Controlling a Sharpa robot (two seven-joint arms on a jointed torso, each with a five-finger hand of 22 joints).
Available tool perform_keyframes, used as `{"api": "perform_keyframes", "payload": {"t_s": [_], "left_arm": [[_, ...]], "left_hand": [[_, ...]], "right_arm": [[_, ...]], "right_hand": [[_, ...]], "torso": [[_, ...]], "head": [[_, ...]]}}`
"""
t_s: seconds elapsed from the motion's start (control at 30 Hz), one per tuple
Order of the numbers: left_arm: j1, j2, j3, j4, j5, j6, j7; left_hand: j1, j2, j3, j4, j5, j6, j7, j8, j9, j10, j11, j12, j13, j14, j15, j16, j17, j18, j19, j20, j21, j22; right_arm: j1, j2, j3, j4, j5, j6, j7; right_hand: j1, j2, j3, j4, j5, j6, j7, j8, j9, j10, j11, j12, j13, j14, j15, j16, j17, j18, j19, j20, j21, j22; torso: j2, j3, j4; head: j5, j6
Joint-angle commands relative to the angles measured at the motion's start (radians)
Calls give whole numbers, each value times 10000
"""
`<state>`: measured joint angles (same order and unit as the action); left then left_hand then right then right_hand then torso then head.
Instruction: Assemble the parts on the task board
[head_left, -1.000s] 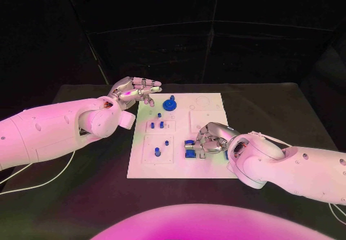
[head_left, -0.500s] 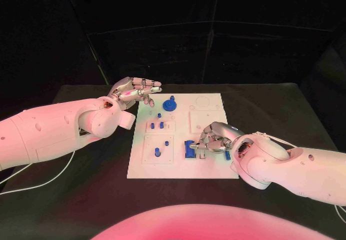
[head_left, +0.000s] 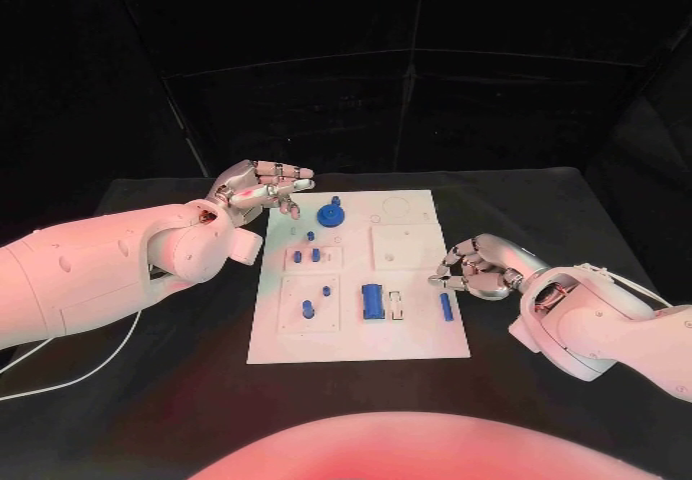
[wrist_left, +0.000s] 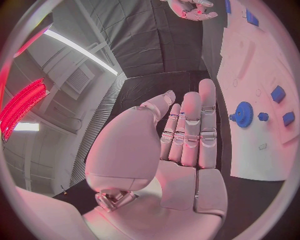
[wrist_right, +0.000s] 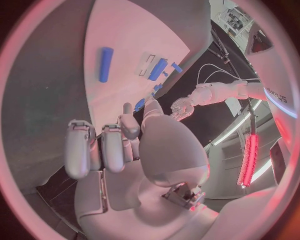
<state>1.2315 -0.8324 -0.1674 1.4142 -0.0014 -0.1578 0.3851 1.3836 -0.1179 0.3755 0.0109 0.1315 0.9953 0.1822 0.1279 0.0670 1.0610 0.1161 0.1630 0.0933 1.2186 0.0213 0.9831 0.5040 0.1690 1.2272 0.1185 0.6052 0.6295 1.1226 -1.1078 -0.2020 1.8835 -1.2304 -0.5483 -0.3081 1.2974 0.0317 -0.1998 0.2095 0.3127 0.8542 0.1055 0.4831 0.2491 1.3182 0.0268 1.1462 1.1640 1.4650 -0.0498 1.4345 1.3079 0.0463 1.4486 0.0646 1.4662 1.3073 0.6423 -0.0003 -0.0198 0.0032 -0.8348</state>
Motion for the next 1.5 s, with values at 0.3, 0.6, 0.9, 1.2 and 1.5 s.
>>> {"api": "perform_keyframes", "payload": {"t_s": [0.3,0.6,0.9,1.2,1.5], "left_arm": [[7,48,-104,-31,24,201,21],[-2,56,-149,-34,24,234,13],[-4,42,-155,-34,24,237,7],[-4,22,-156,-142,24,234,10],[-4,12,-156,-185,24,241,4]], "left_hand": [[-51,86,-70,11,5,-53,-10,32,5,-28,-13,65,-8,-63,26,-36,-14,130,-45,7,-73,-14],[-76,90,-88,28,2,-52,-11,35,5,-24,-13,83,-7,-75,29,-35,-18,129,-54,11,-80,-17],[-76,90,-88,28,2,-52,-11,35,5,-24,-13,83,-7,-75,29,-35,-18,129,-54,11,-80,-17],[-81,93,-91,32,3,-52,-11,36,5,-25,-13,86,-7,-77,29,-35,-18,129,-56,11,-82,-18],[-94,101,-98,43,3,-52,-12,37,5,-28,-13,94,-8,-81,30,-33,-20,129,-60,13,-85,-20]], "right_arm": [[8,-124,-15,-495,-1097,709,-801],[-141,289,-22,-832,-1796,1248,-1469],[-348,458,-23,-919,-1827,1460,-1555],[-474,556,-23,-926,-1831,1576,-1514],[-540,582,-23,-839,-1951,1548,-1481]], "right_hand": [[72,18,-260,23,-37,396,5,-296,-125,-239,-1,-449,-335,479,74,-301,-186,68,-196,52,-217,499],[92,-56,-368,11,-100,562,-31,-324,-128,-229,-30,-476,-344,481,51,-323,-196,70,-197,35,-230,490],[106,-87,-412,3,-109,639,-50,-323,-122,-196,-44,-439,-302,486,40,-319,-180,68,-190,26,-229,497],[119,-89,-479,10,-115,816,-99,-292,-88,-126,-84,-364,-223,499,9,-313,-153,61,-167,1,-218,524],[104,-93,-534,29,-124,931,-135,-262,-49,-62,-114,-287,-146,509,-15,-303,-127,54,-144,-21,-203,553]], "torso": [[-69,1,-95],[-49,-19,-105],[-52,-26,-70],[-55,-22,-102],[-55,-20,-93]], "head": [[-223,5],[-292,-5],[-330,-31],[-276,-63],[-270,-88]]}}
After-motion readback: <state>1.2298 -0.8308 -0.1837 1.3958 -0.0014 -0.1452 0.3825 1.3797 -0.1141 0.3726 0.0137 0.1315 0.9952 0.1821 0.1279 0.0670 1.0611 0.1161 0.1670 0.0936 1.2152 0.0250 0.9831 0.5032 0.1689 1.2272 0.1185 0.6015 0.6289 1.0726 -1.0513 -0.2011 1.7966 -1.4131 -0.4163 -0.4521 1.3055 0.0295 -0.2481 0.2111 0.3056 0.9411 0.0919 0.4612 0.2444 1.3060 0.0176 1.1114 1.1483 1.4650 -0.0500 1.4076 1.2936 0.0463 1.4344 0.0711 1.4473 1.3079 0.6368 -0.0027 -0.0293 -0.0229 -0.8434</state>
